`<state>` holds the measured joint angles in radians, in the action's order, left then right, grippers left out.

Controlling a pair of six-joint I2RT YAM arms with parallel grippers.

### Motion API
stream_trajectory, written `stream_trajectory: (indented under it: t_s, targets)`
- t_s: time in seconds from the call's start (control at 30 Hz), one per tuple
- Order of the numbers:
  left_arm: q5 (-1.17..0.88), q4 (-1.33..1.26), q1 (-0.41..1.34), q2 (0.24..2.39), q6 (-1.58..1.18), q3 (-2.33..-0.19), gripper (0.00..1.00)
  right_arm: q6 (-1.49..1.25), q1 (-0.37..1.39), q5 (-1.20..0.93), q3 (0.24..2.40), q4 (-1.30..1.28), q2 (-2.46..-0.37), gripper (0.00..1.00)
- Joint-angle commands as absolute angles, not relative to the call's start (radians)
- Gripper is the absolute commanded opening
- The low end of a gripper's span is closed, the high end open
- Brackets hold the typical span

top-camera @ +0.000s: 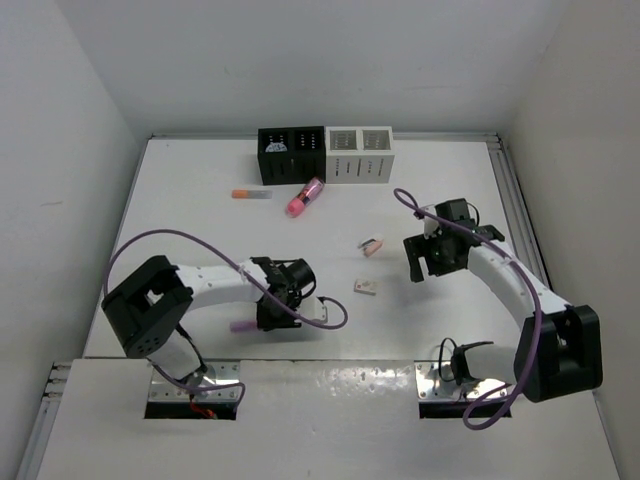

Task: Sort the stationery into containers
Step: Grab a piece of stationery with the left arm

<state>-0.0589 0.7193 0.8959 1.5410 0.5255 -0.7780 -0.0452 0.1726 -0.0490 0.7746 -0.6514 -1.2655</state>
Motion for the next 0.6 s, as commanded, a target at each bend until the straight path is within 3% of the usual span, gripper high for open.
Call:
stream_trajectory:
  t_s: [0.0,0.27,0.47,0.57]
  targets:
    - [-0.035,0.667,0.879,1.62,0.489,-0.791,0.29,-0.041,0.156,-0.052,0.762,-0.624,-1.235,0.83]
    - [-0.052,0.511,0.776,1.628,0.482,-0.978,0.0,0.027,0.137,-0.109,0.827,-0.686,-1.247,0.82]
    - [-0.397,0.462,0.6,1.553,0.379,-1.23,0.0,0.071,0.022,-0.259,1.076,-0.855,-1.276,0.75]
    - [-0.65,0.227,0.536,1.451,0.218,-1.209,0.0,0.011,0.005,-0.429,1.181,-0.943,-1.342,0.71]
